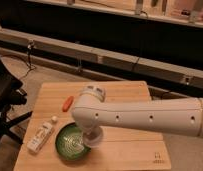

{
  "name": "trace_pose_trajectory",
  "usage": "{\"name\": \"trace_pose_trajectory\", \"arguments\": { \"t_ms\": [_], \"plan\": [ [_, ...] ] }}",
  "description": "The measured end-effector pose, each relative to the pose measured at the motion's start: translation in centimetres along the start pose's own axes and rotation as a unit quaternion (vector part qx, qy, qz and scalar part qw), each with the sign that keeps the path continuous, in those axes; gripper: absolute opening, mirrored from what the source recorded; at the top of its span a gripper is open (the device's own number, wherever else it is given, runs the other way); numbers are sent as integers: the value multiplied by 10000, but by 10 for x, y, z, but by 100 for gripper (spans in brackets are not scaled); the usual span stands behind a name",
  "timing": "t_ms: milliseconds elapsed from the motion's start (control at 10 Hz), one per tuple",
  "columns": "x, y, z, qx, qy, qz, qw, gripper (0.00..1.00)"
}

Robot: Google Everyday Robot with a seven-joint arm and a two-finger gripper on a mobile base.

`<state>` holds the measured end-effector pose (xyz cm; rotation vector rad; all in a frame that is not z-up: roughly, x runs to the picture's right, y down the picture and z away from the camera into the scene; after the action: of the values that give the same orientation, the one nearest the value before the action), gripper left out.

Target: Place the ceramic cup in the ceramic bowl

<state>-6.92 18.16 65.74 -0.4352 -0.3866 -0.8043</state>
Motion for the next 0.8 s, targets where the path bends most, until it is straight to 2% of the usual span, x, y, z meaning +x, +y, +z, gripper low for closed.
{"name": "trace_pose_trajectory", "arguments": {
  "t_ms": [800],
  "plan": [
    [-12,-8,16,69,-93,-147,9998,0]
  ]
}}
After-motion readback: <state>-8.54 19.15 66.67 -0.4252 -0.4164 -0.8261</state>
